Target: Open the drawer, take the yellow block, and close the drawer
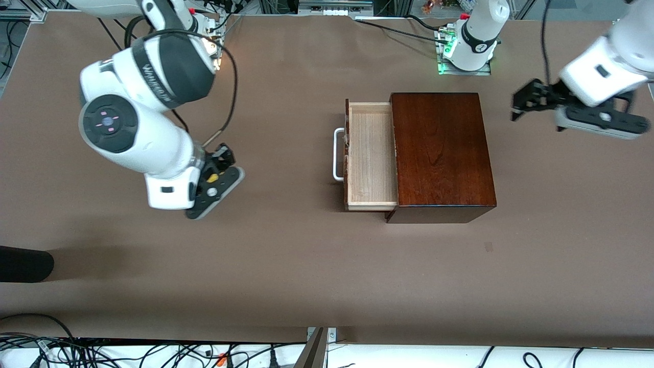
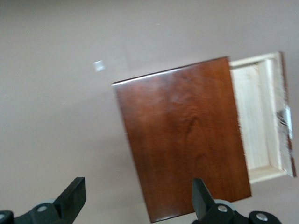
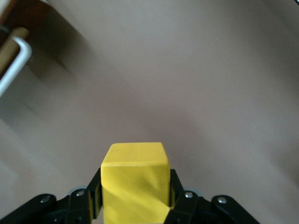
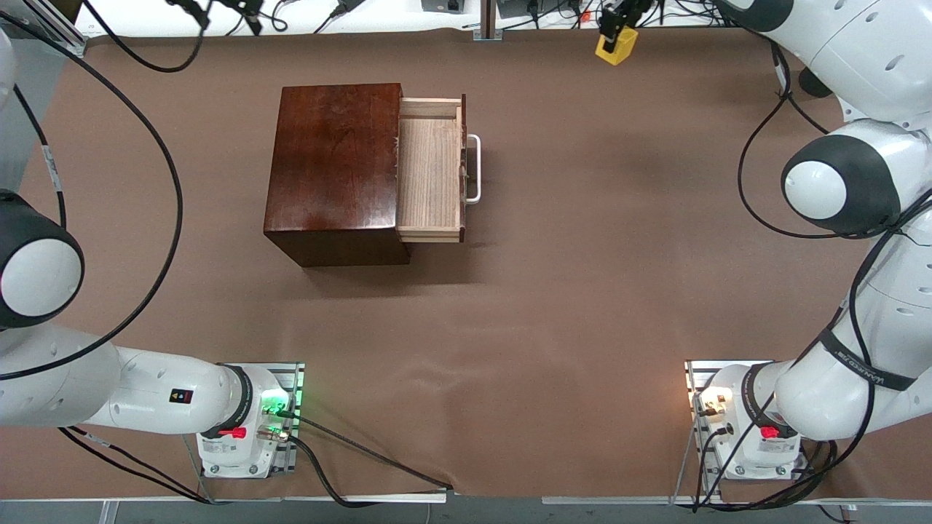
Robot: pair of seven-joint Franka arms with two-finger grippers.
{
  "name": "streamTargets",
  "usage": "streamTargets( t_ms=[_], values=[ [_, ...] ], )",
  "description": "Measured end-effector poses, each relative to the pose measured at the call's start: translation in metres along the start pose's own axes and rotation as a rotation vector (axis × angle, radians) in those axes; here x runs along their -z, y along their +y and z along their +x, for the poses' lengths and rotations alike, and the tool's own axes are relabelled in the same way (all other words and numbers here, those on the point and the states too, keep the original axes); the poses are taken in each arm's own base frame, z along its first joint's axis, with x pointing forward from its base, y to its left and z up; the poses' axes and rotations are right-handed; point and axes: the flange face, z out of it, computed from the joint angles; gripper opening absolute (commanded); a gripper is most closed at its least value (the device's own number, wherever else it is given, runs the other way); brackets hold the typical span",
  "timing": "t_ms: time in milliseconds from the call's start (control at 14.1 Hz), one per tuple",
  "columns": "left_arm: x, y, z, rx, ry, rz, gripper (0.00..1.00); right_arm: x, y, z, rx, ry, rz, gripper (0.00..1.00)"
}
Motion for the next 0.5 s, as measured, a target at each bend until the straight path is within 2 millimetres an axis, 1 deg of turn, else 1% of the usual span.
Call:
streamTargets(
  t_ms=[142, 284, 355, 496],
  values=[
    [-0.012, 0.069, 0.006, -0.131, -0.013, -0.005, 1.00, -0.001, 0.023, -0.012, -0.050, -0.029, -0.016, 0.03],
    [-0.034, 0.143, 0.018, -0.265, -0.015, -0.027, 1.00, -0.010, 0.043, -0.021, -0.092, -0.058, -0.027, 0.04],
    [-0.047, 0.175, 0.026, -0.321, -0.004, -0.039, 1.00, -0.018, 0.052, -0.024, -0.110, -0.075, -0.030, 0.04],
    [-0.068, 0.225, 0.038, -0.407, 0.042, -0.072, 1.00, -0.034, 0.063, -0.027, -0.132, -0.092, -0.027, 0.05]
  ],
)
